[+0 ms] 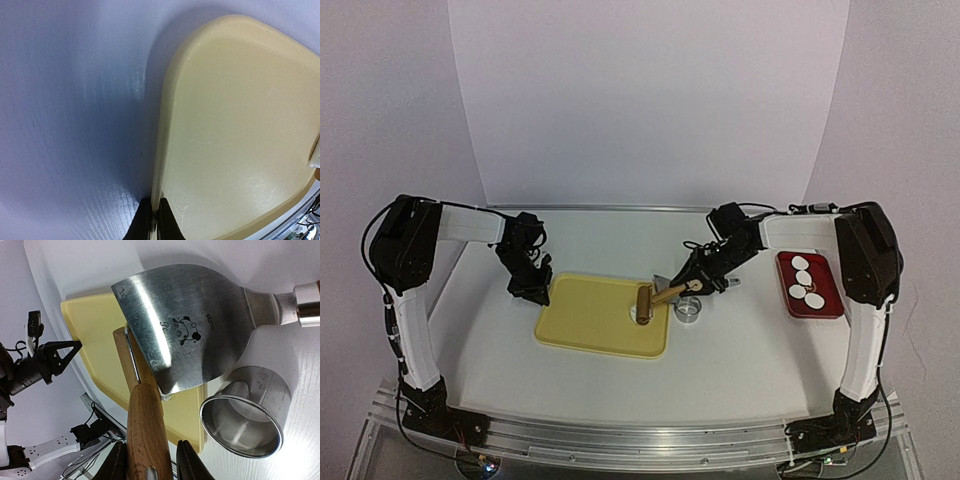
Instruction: Roll out the dumpling wrappers from the dough
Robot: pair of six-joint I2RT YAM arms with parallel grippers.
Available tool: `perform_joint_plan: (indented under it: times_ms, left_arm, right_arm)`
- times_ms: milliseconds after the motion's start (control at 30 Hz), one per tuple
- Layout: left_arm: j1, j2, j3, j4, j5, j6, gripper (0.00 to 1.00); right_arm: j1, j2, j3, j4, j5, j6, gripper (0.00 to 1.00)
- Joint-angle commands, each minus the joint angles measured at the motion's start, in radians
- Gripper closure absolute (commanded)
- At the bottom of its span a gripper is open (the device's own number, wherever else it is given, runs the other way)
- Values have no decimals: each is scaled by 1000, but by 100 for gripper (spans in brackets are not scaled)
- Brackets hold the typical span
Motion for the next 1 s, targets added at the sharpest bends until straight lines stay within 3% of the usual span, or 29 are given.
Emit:
perform_joint_plan:
  times_ms: [0, 967]
  left_arm:
    - [21, 50, -17, 70, -70, -33, 100]
    - [20, 33, -35, 83, -43, -38, 100]
  right_arm:
    - [57, 224, -96, -373, 561, -39, 100]
    - [131, 318, -45, -366, 631, -25, 100]
